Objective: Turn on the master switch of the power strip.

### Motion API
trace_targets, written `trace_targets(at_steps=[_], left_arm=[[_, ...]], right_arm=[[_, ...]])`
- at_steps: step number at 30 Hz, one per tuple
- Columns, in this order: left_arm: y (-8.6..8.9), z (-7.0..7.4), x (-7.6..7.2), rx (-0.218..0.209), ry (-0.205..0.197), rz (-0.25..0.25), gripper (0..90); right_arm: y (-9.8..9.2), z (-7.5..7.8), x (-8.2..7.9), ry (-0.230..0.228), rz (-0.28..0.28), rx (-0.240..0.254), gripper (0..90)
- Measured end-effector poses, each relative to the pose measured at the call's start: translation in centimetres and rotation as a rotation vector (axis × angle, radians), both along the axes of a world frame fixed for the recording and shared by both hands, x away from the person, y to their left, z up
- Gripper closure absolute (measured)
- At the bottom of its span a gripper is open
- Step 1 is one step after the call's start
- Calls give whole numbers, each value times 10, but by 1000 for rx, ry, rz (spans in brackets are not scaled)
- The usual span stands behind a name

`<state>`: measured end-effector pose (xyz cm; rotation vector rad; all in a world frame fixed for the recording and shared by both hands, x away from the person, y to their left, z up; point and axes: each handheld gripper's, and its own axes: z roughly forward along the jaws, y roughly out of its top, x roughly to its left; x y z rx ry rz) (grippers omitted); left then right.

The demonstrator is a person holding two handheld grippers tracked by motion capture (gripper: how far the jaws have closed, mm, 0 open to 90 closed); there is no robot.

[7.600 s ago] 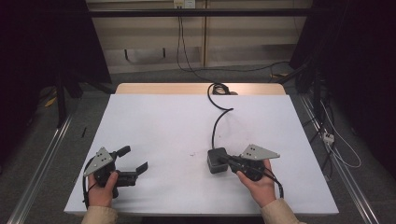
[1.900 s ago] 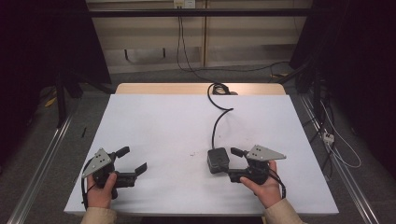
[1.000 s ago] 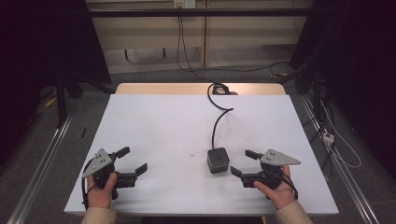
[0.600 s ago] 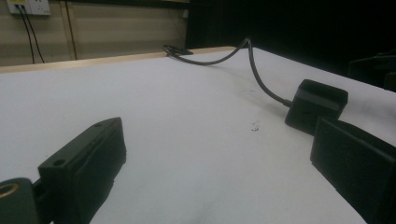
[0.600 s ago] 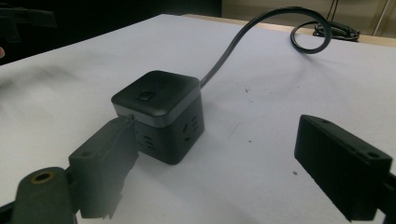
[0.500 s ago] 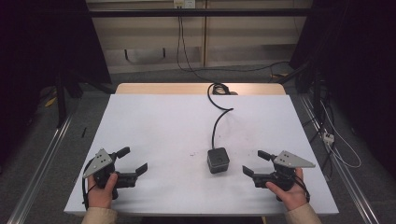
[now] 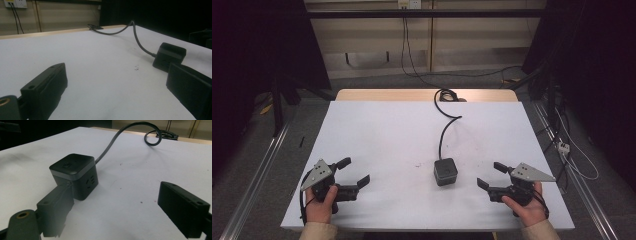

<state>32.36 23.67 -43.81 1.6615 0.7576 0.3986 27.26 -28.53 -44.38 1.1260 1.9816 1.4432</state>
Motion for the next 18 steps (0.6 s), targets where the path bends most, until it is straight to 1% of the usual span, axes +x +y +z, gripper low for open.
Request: trace_targets(at_steps=[3, 6, 11, 14, 18], left_arm=[[1, 0, 0, 1, -1, 0, 31], [1, 0, 0, 1, 1, 2, 31], [0, 0, 0, 0, -2, 1, 31], [1, 0, 0, -6, -1, 2, 31], [2, 0, 1, -2, -1, 2, 31]], right_arm=[[-2, 0, -1, 1, -5, 0, 134], [-4, -1, -2, -1, -8, -10, 134], [-7, -2, -3, -1, -17, -8, 134], [-8, -2, -4, 1, -18, -13, 134], [-8, -3, -5, 6, -17, -14, 133]])
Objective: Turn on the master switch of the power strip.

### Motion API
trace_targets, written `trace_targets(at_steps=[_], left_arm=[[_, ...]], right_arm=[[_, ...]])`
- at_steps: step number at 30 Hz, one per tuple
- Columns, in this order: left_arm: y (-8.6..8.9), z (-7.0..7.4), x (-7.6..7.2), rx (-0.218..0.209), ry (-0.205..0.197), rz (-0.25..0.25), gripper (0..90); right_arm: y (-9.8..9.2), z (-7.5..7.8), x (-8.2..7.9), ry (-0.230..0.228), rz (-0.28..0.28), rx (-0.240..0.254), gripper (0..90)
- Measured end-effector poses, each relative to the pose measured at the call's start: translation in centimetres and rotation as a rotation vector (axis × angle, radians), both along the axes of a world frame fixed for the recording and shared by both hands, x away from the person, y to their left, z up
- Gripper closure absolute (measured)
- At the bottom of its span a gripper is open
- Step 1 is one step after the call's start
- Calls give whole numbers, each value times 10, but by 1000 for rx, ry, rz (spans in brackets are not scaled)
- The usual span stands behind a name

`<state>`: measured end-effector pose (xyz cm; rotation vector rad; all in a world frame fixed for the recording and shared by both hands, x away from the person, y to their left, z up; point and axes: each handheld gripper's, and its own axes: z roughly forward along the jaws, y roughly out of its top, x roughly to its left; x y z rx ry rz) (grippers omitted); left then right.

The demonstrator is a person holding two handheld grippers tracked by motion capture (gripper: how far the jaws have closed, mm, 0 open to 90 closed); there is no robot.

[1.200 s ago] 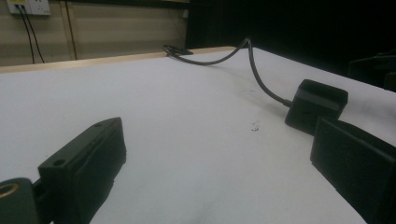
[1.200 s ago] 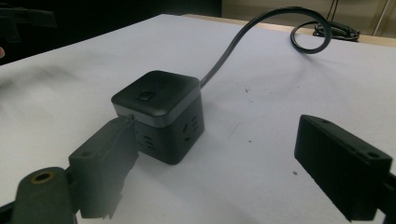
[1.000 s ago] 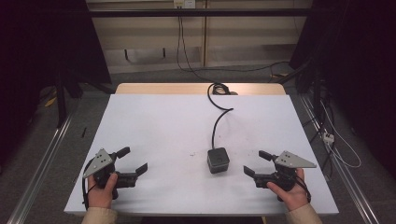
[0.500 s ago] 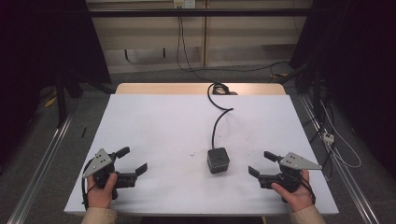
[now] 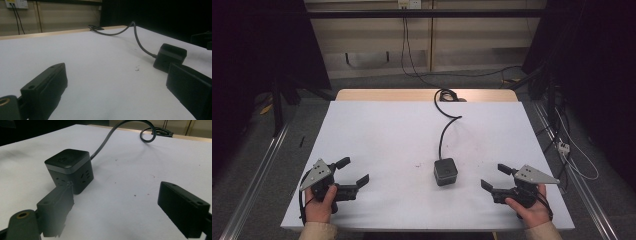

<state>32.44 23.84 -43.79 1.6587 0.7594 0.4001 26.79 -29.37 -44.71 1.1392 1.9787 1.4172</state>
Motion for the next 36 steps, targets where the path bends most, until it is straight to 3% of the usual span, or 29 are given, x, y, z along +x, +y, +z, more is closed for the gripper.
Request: trace_targets(at_steps=[36], left_arm=[[-2, -1, 3, 12, 9, 1, 31]], right_arm=[[-8, 0, -4, 0, -17, 4, 130]])
